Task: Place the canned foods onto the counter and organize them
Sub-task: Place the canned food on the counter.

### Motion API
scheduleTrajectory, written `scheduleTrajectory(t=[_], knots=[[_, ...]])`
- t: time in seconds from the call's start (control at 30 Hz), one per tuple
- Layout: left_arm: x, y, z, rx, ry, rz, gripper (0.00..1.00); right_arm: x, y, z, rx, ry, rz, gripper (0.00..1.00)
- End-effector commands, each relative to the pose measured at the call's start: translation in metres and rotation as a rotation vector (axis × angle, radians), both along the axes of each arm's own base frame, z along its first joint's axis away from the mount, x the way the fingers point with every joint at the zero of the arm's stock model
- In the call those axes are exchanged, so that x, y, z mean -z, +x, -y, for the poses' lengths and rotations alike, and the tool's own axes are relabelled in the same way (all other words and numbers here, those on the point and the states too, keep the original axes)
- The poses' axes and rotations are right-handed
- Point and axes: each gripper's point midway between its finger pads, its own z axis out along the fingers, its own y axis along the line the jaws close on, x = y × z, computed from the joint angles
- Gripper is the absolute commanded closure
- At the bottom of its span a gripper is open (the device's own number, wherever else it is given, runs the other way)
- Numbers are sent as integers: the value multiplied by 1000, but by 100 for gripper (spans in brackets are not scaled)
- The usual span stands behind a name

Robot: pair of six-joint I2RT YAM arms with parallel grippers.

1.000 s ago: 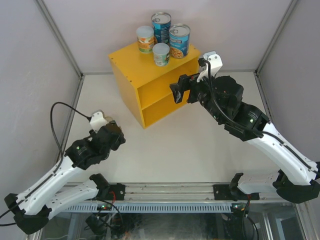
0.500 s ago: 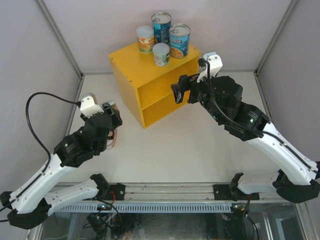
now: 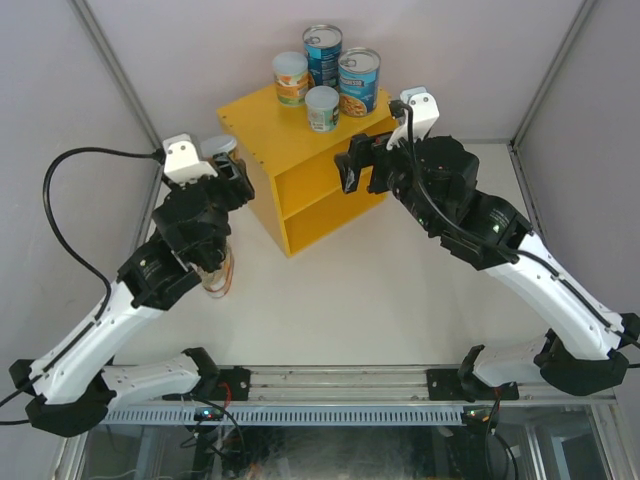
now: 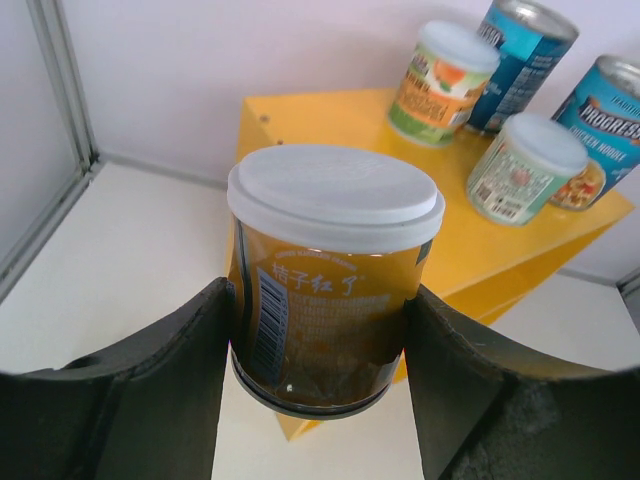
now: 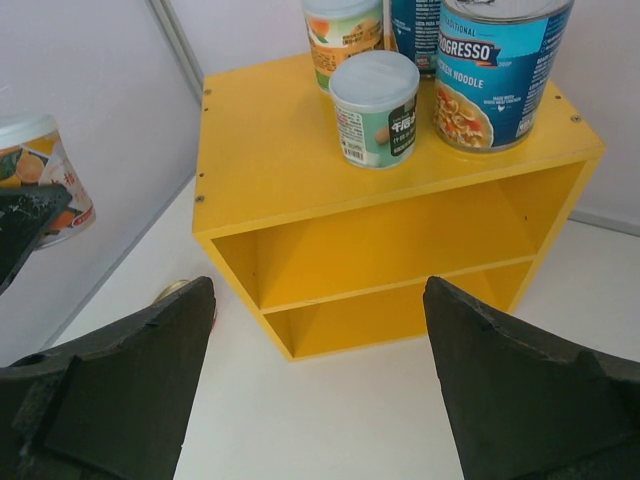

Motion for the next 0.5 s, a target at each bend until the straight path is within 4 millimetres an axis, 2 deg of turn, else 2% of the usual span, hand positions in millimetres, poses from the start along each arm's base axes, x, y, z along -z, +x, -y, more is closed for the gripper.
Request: scheduleTrajectory(t=[0.0,0.3,0.47], knots=[[-68,3,-2,-17,-51,183,100,-26,2,0,-3,43,50,15],[-69,35,34,-6,36,240,100,-36,4,12,18,49,73,15],[-63,57,55,12,55,253,100,-40,2,20,26,50,84,15]])
